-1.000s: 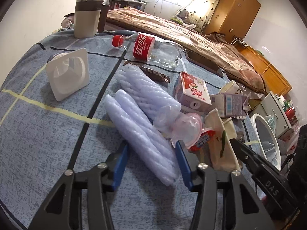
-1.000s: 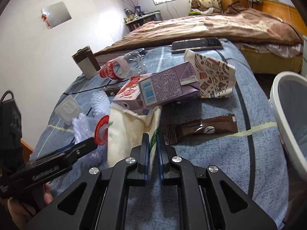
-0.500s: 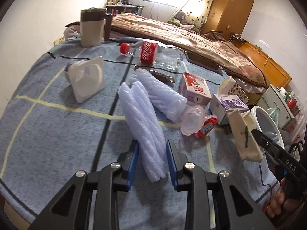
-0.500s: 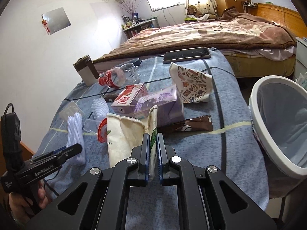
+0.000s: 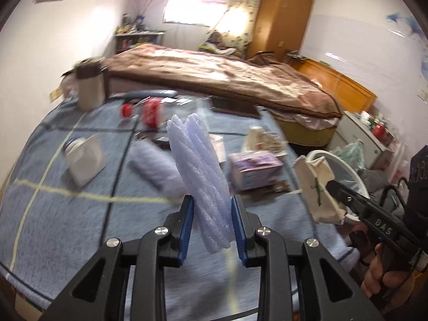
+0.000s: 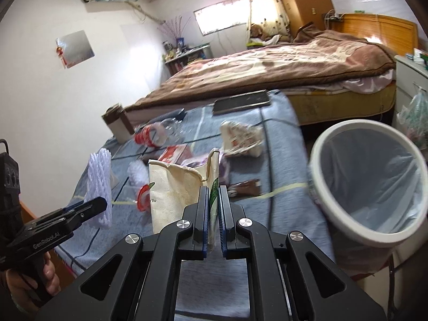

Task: Collect trash
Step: 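Carry the paper bag to the white bin with the right gripper while the left gripper carries bubble wrap there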

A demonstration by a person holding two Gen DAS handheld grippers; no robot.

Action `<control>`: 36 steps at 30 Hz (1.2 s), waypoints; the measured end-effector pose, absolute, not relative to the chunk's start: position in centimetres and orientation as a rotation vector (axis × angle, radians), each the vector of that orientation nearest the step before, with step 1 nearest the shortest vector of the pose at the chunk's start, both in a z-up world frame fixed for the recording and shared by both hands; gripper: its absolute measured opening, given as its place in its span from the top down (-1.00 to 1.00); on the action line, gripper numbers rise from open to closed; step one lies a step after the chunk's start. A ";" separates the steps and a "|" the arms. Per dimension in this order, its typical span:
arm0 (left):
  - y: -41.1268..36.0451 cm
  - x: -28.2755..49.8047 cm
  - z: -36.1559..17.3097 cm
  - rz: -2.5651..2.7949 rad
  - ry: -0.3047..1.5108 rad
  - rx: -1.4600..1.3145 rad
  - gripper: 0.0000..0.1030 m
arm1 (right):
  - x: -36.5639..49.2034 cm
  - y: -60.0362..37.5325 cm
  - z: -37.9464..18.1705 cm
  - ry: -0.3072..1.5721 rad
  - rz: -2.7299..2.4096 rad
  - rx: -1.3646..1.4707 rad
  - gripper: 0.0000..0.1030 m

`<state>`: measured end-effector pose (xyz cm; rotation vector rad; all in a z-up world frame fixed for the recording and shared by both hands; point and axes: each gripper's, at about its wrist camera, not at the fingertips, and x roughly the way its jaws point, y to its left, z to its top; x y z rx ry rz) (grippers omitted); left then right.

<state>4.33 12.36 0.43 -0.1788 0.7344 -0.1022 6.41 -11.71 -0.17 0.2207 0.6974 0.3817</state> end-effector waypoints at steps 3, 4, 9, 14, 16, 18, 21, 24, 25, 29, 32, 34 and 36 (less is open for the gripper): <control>10.0 4.9 1.2 -0.158 0.722 -0.144 0.42 | 6.2 -13.3 0.3 0.677 0.344 0.220 0.83; 9.1 5.2 1.3 -0.179 0.722 -0.135 0.42 | 6.2 -13.9 0.5 0.671 0.332 0.224 0.83; 5.8 6.7 1.5 -0.248 0.729 -0.112 0.42 | 6.1 -16.9 1.1 0.653 0.257 0.233 0.83; 2.4 7.3 1.8 -0.310 0.730 -0.084 0.42 | 6.1 -19.6 1.3 0.644 0.185 0.252 0.83; 1.1 7.7 1.9 -0.333 0.733 -0.075 0.42 | 6.1 -20.4 1.5 0.640 0.164 0.259 0.83; 0.0 8.0 2.1 -0.346 0.727 -0.057 0.42 | 6.1 -21.1 1.6 0.631 0.140 0.261 0.83; -1.7 8.5 2.2 -0.382 0.727 -0.033 0.42 | 6.1 -21.9 1.7 0.627 0.115 0.258 0.83; -3.3 9.1 2.2 -0.411 0.737 -0.022 0.42 | 6.4 -23.1 1.4 0.632 0.083 0.262 0.83; -3.9 9.4 2.0 -0.424 0.744 -0.018 0.42 | 6.5 -23.6 1.3 0.633 0.073 0.265 0.83; -6.4 10.2 1.4 -0.464 0.771 0.007 0.42 | 6.9 -25.0 0.5 0.650 0.020 0.270 0.83; -8.0 10.5 1.1 -0.491 0.785 0.011 0.42 | 7.2 -26.5 -0.1 0.664 -0.014 0.269 0.83; -9.2 10.7 0.7 -0.502 0.793 0.020 0.42 | 7.6 -27.2 -0.3 0.674 -0.028 0.267 0.83; -10.4 11.1 0.4 -0.507 0.804 0.029 0.41 | 8.1 -27.6 -0.9 0.690 -0.055 0.249 0.83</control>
